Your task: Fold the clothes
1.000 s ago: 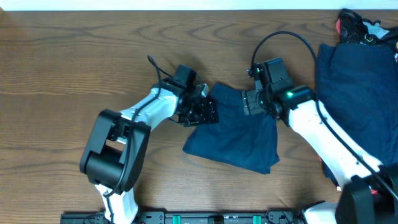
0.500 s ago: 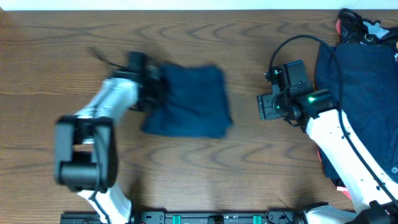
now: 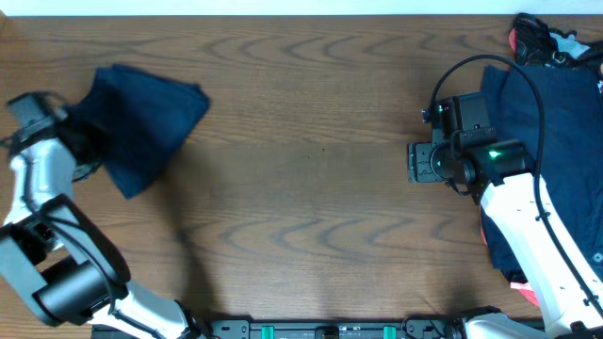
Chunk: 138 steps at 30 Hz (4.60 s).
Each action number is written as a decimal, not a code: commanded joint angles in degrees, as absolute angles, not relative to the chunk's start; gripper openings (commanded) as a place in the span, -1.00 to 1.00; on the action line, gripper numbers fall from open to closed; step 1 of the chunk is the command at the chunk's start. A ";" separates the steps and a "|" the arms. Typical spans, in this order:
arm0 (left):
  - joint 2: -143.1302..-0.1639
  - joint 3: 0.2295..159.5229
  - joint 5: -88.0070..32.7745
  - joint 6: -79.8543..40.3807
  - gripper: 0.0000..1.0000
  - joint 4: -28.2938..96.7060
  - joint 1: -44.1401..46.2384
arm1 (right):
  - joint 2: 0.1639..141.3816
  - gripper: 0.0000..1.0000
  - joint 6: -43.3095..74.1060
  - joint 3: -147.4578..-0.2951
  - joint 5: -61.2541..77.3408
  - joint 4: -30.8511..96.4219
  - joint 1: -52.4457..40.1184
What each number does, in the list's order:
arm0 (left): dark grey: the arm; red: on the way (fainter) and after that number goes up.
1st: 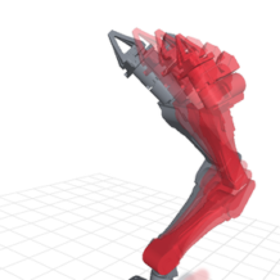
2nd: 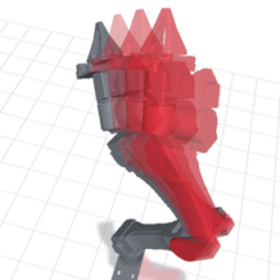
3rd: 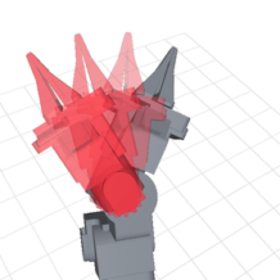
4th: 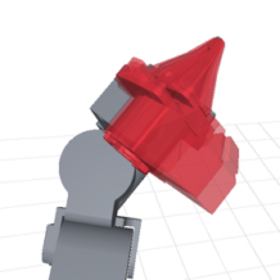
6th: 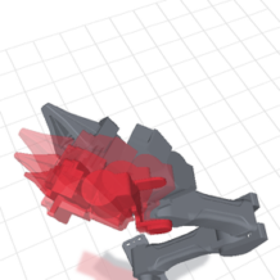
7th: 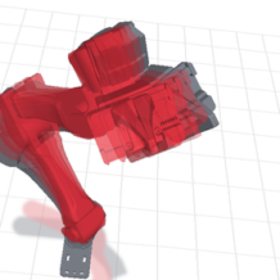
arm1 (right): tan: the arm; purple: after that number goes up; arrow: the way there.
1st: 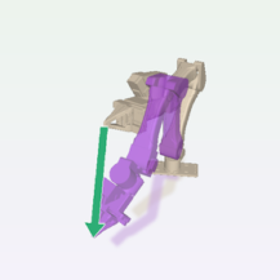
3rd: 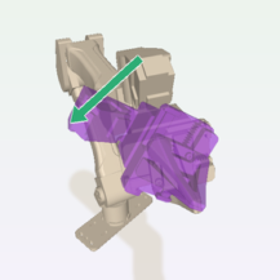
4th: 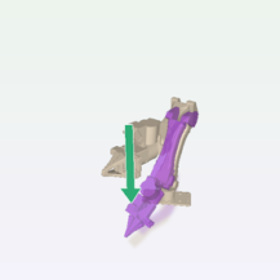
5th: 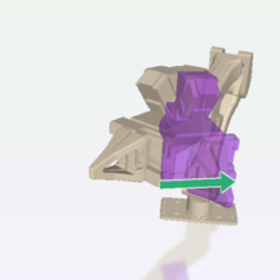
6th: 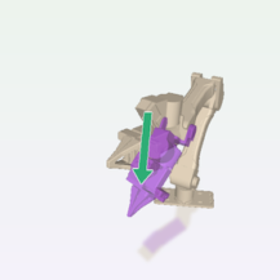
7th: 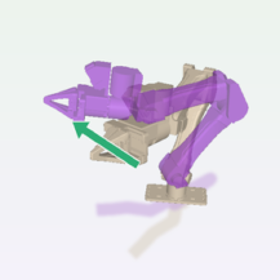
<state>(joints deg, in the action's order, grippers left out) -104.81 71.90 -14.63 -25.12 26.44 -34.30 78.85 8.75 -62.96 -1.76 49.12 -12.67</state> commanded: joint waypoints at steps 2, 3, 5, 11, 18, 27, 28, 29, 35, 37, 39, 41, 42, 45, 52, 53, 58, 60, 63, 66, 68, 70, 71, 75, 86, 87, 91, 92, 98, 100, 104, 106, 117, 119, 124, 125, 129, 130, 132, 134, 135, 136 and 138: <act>-103.83 72.42 -16.58 -28.40 0.96 28.64 -36.21 | 78.00 0.45 9.63 -63.68 -2.11 49.15 -12.38; -103.83 72.42 -17.34 -28.42 0.96 29.17 -36.21 | 78.00 0.46 9.65 -63.66 -2.11 49.12 -12.34; -103.74 72.44 -18.87 -28.40 0.96 30.00 -35.77 | 78.00 0.56 10.98 -63.66 -2.11 48.84 -11.94; -100.47 72.44 -18.26 -24.45 0.96 31.79 -29.43 | 78.02 0.99 13.72 -63.66 3.62 44.14 -6.35; -93.67 72.44 -11.73 -15.79 0.95 39.18 -13.72 | 78.02 0.99 11.64 -63.66 14.06 42.41 5.10; -84.75 70.39 -4.47 -12.62 0.96 57.87 -1.39 | 75.75 0.99 8.16 -63.64 13.98 55.61 14.11; -81.97 69.25 -4.47 -12.21 0.96 57.82 -0.64 | 74.41 0.99 7.79 -63.61 13.96 56.45 14.50; -79.18 68.10 -4.47 -12.03 0.96 57.69 -0.01 | 72.99 0.98 7.57 -63.42 13.93 56.69 14.74; -55.70 56.69 -2.61 -11.25 0.96 52.49 5.15 | 56.99 0.99 5.87 -56.47 13.23 52.27 14.39; -46.19 51.42 -0.05 -11.29 0.96 50.02 7.11 | 48.34 0.98 5.72 -51.51 11.42 49.28 13.74; -37.34 46.74 -0.27 -11.46 0.96 47.90 8.23 | 40.23 0.98 6.00 -47.05 9.58 47.03 13.06; -30.37 43.77 -0.95 -11.49 0.96 45.69 8.51 | 32.49 0.98 5.91 -42.52 8.97 44.12 12.88; -26.89 42.72 -0.95 -11.46 0.96 44.86 8.49 | 28.95 0.98 5.93 -40.23 9.02 42.48 12.88; -19.31 42.35 -0.82 -11.42 0.96 46.76 8.49 | 21.41 0.98 8.16 -35.68 10.83 42.17 12.88; -12.43 42.35 -0.82 -11.42 0.96 47.92 8.49 | 16.40 0.98 13.91 -33.54 13.52 49.60 12.88; -12.49 42.35 -0.82 -11.40 0.96 47.92 8.49 | 16.45 0.98 13.91 -33.54 13.54 50.72 12.88; -12.53 42.33 -0.82 -11.42 0.96 47.92 8.49 | 16.45 0.99 13.89 -33.54 13.52 56.82 12.88; -12.53 42.33 -0.82 -11.42 0.96 47.92 8.49 | 16.45 0.98 13.89 -33.54 13.52 58.81 12.88; -12.53 42.33 -0.82 -11.40 0.96 47.94 8.49 | 16.45 0.98 13.67 -33.54 13.34 62.06 12.88; -12.53 42.33 -0.82 -11.42 0.96 47.92 8.49 | 14.87 0.99 13.67 -33.39 13.37 60.55 12.49; -12.53 42.33 -0.82 -11.42 0.96 47.92 8.49 | 12.56 0.99 12.91 -32.56 13.39 56.86 10.74; -12.53 42.33 -0.82 -11.42 0.96 47.92 8.49 | 9.89 0.99 11.05 -30.81 13.34 51.90 7.88; -12.53 42.33 -0.82 -11.40 0.95 47.92 8.49 | 8.03 0.99 9.41 -29.21 13.37 48.29 6.17; -12.53 42.33 -0.82 -11.42 0.96 47.92 8.49 | 0.62 0.98 6.50 -21.45 13.34 34.85 2.11; -12.53 42.33 -0.82 -11.42 0.96 47.94 8.49 | 0.27 0.99 -3.36 -1.48 13.54 -3.31 1.39; -12.53 42.33 -0.82 -11.42 0.96 47.92 8.49 | 0.30 0.98 -4.75 -0.34 13.56 -4.84 1.39; -12.53 42.33 -0.82 -11.42 0.95 47.92 8.49 | 0.30 0.99 -7.81 -0.32 13.34 -2.00 1.43; -12.53 42.33 -0.82 -11.42 0.96 47.92 8.49 | 0.30 0.99 -7.81 -0.32 13.37 -1.17 1.43; -12.53 42.33 -0.82 -11.42 0.96 47.92 8.49 | 0.49 0.99 -7.81 -0.32 13.37 3.05 1.43; -12.53 42.33 -0.82 -11.42 0.96 47.92 8.49 | 0.54 0.99 -7.81 -0.32 13.34 3.03 1.43; -12.53 42.33 -0.82 -11.42 0.96 47.92 8.49 | 0.58 0.99 -7.81 -0.32 13.34 3.03 1.43; -12.53 42.33 -0.82 -11.42 0.96 47.92 8.49 | 0.60 0.98 -7.81 -0.32 13.34 3.03 1.43; -12.53 42.33 -0.82 -11.40 0.95 47.92 8.49 | 0.60 0.99 -7.81 -0.32 13.34 3.03 1.43; -12.53 42.35 -0.82 -11.40 0.96 47.92 8.49 | 0.60 0.99 -7.81 -0.32 13.34 3.03 1.43; -11.75 42.17 2.83 -9.61 0.96 50.52 7.44 | 0.60 0.99 -7.81 -0.32 13.34 3.03 1.43; -11.29 41.85 3.55 -9.63 0.95 51.07 6.50 | 0.60 0.99 -7.81 -0.32 13.34 3.03 1.43; -7.25 36.82 3.66 -9.65 0.96 50.06 2.39 | 0.60 0.98 -7.81 -0.32 13.34 3.03 1.43; -5.37 34.59 3.64 -9.67 0.96 49.21 1.69 | 0.60 0.99 -7.81 -0.32 13.37 3.03 1.43; -1.54 29.80 3.62 -9.67 0.96 46.98 0.82 | 0.60 0.99 -7.81 -0.32 13.34 3.03 1.43; -0.19 25.65 3.51 -9.67 0.96 44.23 0.03 | 0.60 0.98 -7.81 -0.32 13.34 3.03 1.43; -0.89 23.99 3.36 -9.72 0.96 42.78 -0.36 | 0.60 0.98 -7.81 -0.32 13.34 3.03 1.43; -1.08 22.20 2.61 -9.67 0.96 41.10 -0.64 | 0.60 0.99 -7.81 -0.32 13.34 3.03 1.43; -0.60 18.83 2.61 -9.67 0.96 36.88 -0.91 | 0.60 0.98 -7.81 -0.32 13.34 3.03 1.43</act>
<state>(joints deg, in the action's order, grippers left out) -1.06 21.87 2.55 -10.41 39.48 -0.32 0.73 -6.98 -0.38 13.43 2.79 2.48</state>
